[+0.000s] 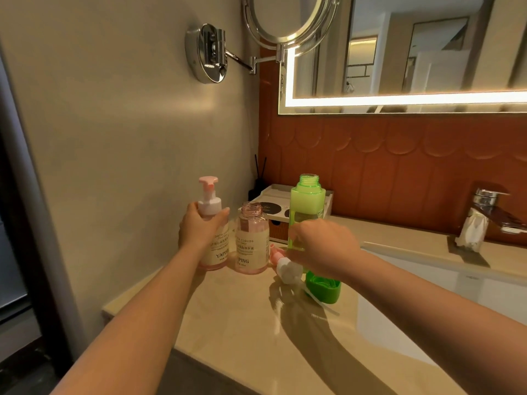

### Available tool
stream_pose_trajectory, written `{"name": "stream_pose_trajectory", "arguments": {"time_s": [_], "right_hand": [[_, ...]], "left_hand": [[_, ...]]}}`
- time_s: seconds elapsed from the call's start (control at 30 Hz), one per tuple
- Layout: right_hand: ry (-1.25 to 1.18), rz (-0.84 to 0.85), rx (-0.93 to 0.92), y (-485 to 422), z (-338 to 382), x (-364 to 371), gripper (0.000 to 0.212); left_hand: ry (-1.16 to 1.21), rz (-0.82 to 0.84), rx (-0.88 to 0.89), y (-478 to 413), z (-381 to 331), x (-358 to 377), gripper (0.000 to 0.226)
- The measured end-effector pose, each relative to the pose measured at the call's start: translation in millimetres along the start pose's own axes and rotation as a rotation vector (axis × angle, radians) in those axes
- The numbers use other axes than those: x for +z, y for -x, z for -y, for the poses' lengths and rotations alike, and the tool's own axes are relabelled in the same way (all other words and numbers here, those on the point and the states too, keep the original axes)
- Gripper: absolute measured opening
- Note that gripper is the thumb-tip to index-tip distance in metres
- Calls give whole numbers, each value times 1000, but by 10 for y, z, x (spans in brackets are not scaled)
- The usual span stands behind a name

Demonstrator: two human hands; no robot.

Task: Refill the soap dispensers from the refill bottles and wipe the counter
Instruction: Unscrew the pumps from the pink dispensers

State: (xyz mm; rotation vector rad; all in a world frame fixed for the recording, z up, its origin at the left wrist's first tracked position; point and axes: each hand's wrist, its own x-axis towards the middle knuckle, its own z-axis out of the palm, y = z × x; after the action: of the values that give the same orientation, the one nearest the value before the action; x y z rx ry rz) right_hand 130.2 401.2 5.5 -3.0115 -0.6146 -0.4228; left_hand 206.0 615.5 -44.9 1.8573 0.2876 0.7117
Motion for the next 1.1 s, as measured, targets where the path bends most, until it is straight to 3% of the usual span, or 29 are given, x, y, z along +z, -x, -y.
{"name": "stream_pose_trajectory", "arguments": {"time_s": [0.37,0.6,0.73,0.87,1.0,1.1], "right_hand": [[-48,-23,-40,171,45,-61,29],[-146,18,13,459,-50,-77,32],[-416,103,10,737,-89,-232,28],[-513,44,-41,1042,-89,-400,33],[-575,-17,-13,1199,-137,-482,47],[-729,-3,13,1262,-149,-518,38]], "left_hand": [[44,32,59,366,3,-167,36],[180,197,87,991,-136,-243,39],[286,332,130,1409,-257,-204,41],[378,443,172,1763,-356,-52,56],[466,530,197,2054,-437,149,47],[498,573,209,2248,-542,288,38]]}}
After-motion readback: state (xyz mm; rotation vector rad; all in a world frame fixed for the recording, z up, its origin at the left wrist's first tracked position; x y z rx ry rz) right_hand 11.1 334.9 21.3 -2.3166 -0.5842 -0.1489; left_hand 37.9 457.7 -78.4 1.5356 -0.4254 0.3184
